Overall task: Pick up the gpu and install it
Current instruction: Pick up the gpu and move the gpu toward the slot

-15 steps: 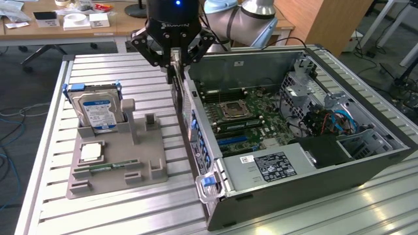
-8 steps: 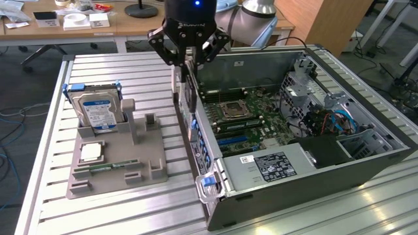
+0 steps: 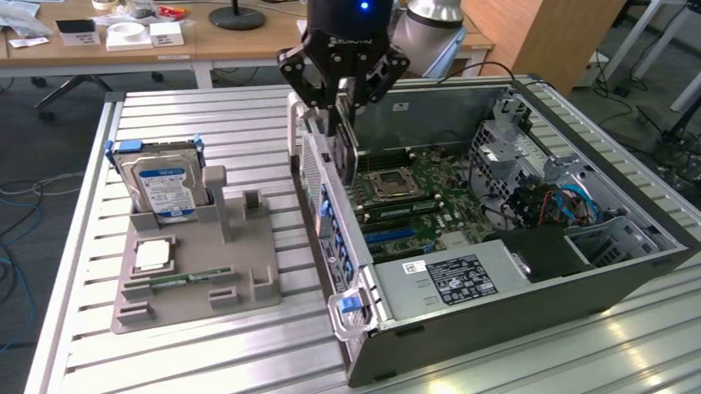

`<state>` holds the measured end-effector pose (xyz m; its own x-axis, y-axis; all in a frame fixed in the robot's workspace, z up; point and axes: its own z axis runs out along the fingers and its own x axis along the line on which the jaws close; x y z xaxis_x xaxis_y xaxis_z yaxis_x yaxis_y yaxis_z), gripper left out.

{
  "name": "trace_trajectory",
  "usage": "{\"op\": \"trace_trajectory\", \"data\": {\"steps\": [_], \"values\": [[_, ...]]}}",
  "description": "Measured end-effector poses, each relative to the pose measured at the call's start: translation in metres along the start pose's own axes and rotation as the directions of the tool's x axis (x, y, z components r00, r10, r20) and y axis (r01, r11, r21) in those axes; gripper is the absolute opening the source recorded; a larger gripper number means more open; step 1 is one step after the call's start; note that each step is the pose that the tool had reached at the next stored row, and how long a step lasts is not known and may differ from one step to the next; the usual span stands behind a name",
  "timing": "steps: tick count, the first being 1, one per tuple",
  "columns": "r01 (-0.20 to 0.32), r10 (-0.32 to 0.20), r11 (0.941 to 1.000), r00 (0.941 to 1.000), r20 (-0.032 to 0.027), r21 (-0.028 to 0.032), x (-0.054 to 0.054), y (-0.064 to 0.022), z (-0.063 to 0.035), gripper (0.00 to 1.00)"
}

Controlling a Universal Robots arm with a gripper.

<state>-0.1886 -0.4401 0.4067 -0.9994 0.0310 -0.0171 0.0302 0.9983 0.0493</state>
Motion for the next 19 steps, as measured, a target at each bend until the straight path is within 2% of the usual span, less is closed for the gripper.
{"op": "trace_trajectory", "data": {"steps": [19], "values": [[0.0, 0.0, 1.0, 1.0, -0.0001, 0.0, -0.084, 0.0025, 0.0016, 0.27]]}}
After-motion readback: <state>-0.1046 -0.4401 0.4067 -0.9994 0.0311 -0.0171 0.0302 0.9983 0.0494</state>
